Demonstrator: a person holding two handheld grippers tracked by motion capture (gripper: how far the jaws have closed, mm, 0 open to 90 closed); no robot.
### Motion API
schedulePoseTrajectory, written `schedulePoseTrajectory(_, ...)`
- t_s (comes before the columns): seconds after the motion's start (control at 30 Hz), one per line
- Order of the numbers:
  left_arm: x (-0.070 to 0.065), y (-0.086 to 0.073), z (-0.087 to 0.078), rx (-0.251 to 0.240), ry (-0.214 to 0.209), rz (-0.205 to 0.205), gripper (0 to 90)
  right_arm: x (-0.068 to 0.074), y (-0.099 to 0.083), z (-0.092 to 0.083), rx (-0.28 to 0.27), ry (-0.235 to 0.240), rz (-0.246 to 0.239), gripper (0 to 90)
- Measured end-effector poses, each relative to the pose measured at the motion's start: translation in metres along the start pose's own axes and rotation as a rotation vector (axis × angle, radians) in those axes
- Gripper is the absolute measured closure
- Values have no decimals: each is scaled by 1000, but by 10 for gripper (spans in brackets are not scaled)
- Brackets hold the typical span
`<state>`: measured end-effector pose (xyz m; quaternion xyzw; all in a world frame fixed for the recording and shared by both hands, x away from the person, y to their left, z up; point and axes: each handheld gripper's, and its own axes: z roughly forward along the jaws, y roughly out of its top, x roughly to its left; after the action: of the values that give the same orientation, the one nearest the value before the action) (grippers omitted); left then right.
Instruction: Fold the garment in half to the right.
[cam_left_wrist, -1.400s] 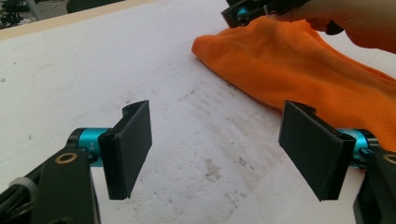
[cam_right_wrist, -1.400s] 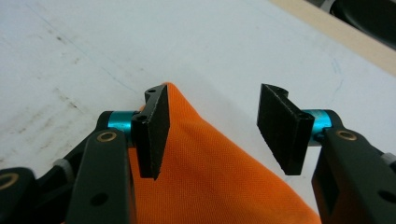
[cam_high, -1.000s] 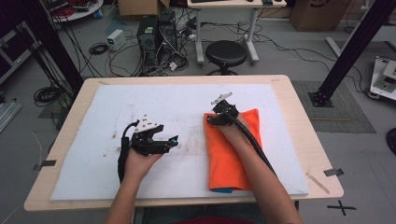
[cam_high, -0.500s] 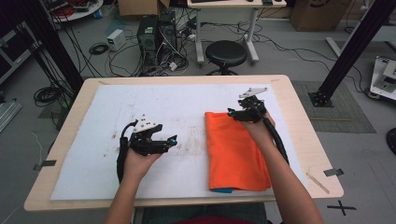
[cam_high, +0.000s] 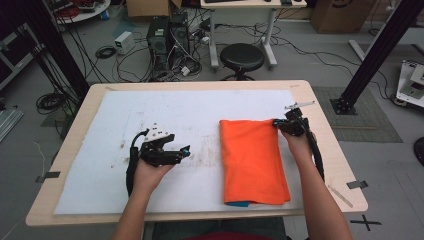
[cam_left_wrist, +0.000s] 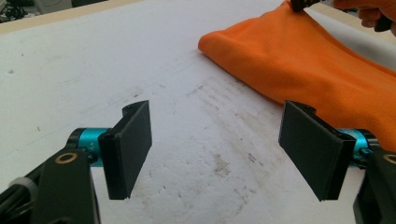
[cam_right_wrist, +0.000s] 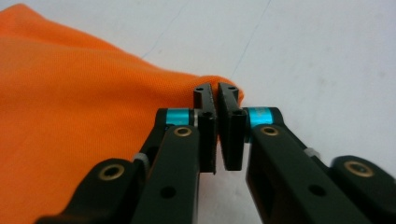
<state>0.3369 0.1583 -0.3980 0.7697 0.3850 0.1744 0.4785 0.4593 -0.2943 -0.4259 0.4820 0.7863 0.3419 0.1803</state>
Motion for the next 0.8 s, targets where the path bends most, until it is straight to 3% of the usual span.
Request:
schedulePoseTrajectory(0.07, 1, 0, -1, -1, 3, -2, 258, -1, 2, -1, -17, -15, 1, 889)
schedulePoseTrajectory(0.13, 1, 0, -1, -5, 4, -3, 258, -5, 2, -1, -8, -66, 11, 891)
schedulePoseTrajectory(0.2, 1, 0, -1, -6, 4, -6, 258, -13, -3, 1, 23, -56, 46, 890)
schedulePoseTrajectory(0.3, 2, -1, -1, -2, 4, -5, 258, -13, -8, 0, 10, -41, 50, 870)
schedulePoseTrajectory(0.4, 2, -1, -1, -3, 5, -5, 258, -8, -5, -6, -32, -43, 35, 666)
schedulePoseTrajectory(0.6, 4, 0, -4, -15, 22, -2, 258, 2, 0, -30, -113, -16, 12, 516)
schedulePoseTrajectory(0.8, 9, 1, -8, -27, 45, 16, 254, 14, 0, -52, -171, -5, -52, 428)
